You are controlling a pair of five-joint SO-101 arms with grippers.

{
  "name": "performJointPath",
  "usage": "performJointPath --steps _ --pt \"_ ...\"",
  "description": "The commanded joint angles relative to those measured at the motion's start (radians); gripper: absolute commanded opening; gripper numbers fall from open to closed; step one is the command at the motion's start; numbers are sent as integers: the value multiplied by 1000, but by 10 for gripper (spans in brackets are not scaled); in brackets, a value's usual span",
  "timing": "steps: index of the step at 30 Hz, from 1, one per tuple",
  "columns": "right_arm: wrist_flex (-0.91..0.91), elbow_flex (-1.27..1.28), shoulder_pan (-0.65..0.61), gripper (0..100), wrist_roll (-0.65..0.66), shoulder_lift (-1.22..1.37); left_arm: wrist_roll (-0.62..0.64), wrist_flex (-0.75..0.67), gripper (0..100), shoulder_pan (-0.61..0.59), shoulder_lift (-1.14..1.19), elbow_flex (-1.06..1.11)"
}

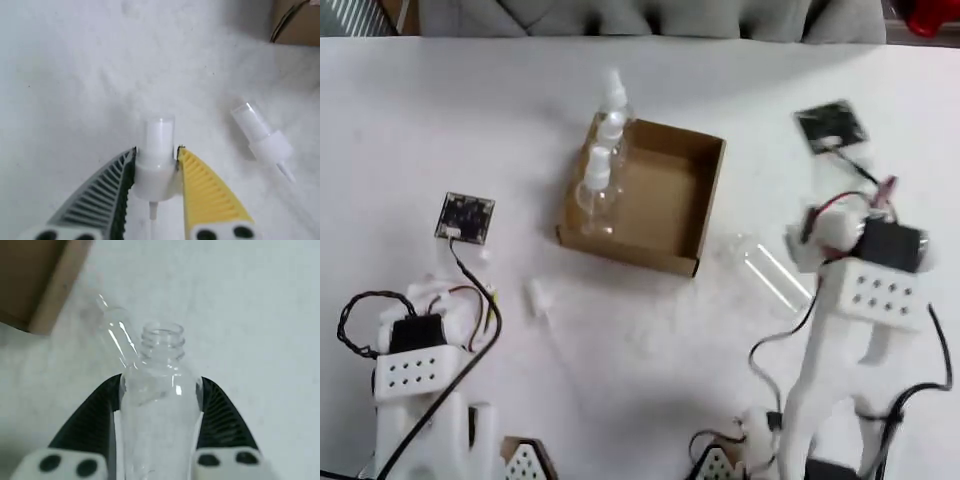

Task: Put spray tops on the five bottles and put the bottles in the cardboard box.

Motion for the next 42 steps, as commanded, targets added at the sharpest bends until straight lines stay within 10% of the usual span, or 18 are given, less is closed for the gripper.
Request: performJointPath --steps 1,7,29,42 --pt "-21 -46 -130 16 -141 -107 -8 -20 20 10 -30 -8" --pt "-191 -32 -242 15 -457 -183 -8 -20 20 10 -30 -8" --pt "-1064 695 -596 15 -480 -734 -8 -20 20 7 -35 -8" --pt "-1144 984 -835 15 -606 -1012 -5 -40 20 4 -36 -34"
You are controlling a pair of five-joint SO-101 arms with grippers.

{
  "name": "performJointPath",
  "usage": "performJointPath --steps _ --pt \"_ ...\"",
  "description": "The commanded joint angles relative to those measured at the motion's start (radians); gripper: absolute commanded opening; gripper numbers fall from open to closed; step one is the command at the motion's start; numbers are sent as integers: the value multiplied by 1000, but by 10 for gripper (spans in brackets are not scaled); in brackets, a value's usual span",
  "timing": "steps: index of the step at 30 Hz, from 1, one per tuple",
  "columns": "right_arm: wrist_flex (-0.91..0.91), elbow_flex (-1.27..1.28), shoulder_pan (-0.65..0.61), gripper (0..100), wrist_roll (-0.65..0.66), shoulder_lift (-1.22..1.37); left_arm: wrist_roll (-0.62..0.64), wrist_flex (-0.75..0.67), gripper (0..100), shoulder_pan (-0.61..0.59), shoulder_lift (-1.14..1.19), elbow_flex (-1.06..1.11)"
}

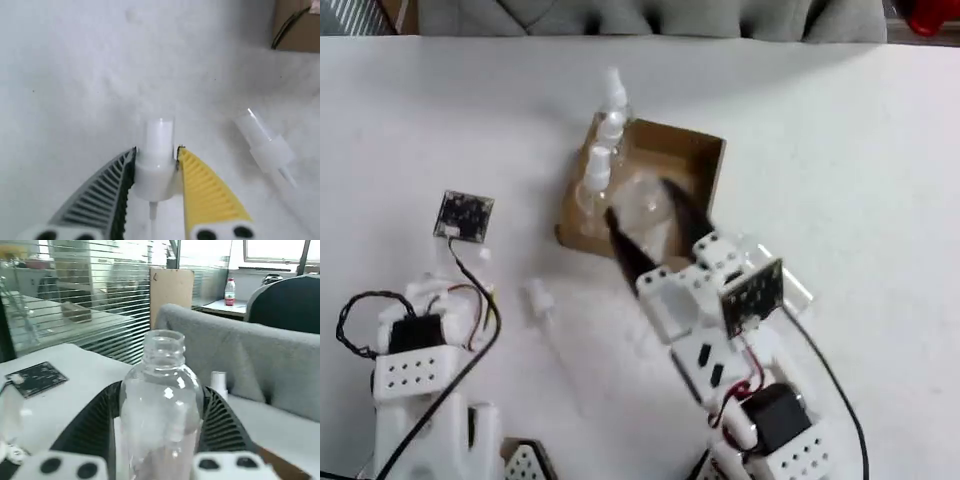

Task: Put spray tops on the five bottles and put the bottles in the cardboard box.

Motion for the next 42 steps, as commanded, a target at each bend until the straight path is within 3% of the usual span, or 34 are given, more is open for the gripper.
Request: performJointPath --steps 1,8,17,26,30,37,42 --pt "-25 18 -74 15 -68 -54 3 -18 20 -4 -36 -49" --pt "-25 120 -188 15 -74 -120 262 -20 20 -113 -36 -210" --pt "-25 241 -231 15 -72 -189 499 -20 20 -114 -36 -509" --pt "-25 305 -283 15 -66 -245 546 -18 20 -110 -36 -835" --pt "-25 315 -303 15 -66 -245 562 -11 20 -35 -36 -936" --pt "-22 316 -306 15 -66 -245 732 -15 20 101 -28 -1017" --pt "-19 316 -306 15 -66 -245 847 -163 20 222 -27 -1003"
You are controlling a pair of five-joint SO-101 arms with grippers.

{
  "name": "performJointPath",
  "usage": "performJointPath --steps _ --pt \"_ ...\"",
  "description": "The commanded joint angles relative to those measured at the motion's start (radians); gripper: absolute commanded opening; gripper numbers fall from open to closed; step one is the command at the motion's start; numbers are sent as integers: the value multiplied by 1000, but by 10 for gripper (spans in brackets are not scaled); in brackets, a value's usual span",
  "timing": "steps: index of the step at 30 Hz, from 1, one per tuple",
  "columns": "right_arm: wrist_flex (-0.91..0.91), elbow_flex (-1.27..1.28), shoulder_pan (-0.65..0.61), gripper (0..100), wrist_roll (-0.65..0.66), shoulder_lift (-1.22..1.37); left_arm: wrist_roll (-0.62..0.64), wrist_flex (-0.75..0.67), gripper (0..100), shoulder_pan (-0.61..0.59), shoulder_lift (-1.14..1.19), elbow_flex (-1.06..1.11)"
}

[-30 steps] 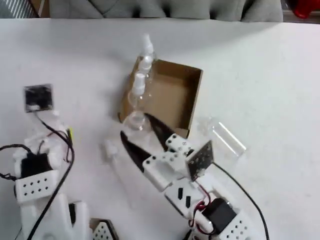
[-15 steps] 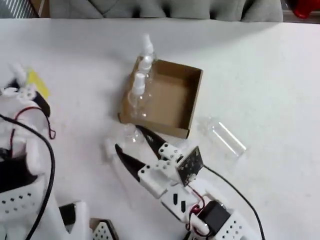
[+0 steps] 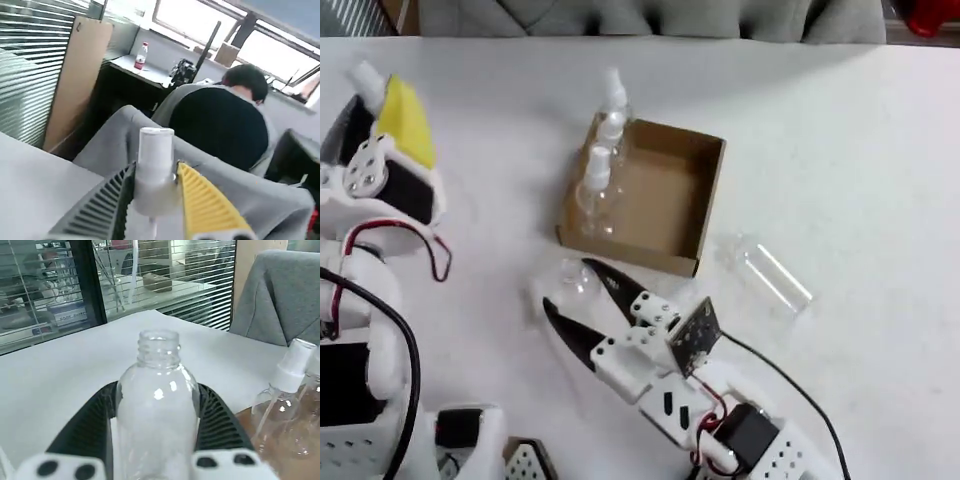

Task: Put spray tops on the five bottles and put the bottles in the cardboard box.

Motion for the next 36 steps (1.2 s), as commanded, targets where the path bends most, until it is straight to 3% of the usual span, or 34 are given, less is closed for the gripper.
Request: performJointPath --steps 1,7,16,36 --pt "-18 -8 -7 15 0 -10 104 -163 20 127 -21 -28" --pt "-18 -8 -7 15 0 -10 133 -301 20 206 -30 61" --pt "-16 -8 -7 15 0 -10 129 -215 20 321 -140 117" --pt "-15 -8 -1 15 0 -10 132 -207 20 331 -507 462"
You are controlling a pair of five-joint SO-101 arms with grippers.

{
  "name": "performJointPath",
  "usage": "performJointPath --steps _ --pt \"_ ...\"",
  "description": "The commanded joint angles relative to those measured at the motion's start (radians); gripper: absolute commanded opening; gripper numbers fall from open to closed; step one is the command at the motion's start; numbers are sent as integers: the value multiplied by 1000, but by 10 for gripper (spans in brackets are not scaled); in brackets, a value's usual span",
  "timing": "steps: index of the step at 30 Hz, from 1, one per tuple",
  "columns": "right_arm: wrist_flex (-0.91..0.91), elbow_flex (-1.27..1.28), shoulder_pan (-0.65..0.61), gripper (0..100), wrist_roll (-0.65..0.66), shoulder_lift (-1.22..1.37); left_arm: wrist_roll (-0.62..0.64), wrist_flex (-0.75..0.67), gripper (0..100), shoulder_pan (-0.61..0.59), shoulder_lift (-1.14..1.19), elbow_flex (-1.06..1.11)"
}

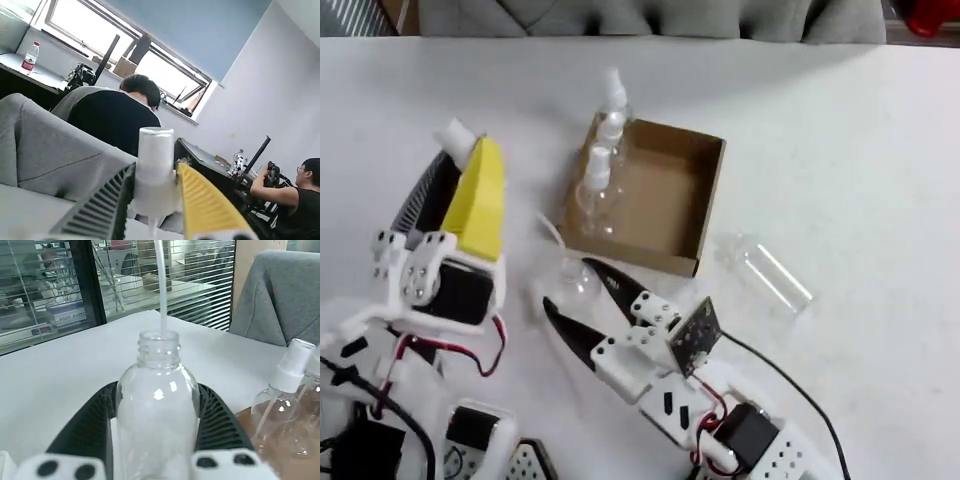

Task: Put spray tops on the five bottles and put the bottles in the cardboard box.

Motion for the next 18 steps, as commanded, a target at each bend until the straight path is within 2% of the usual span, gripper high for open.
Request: performJointPath --steps 1,7,10,14,18 --pt "-15 -8 -2 15 0 -10 5 2 20 13 -51 29" --pt "-15 -6 -2 15 0 -10 3 51 20 28 -93 69" --pt "-15 -6 -2 15 0 -10 -14 109 20 99 -102 69" --pt "-15 -6 -2 15 0 -10 -107 169 20 203 -105 71" --pt "-15 -6 -2 15 0 -12 -120 203 20 232 -104 72"
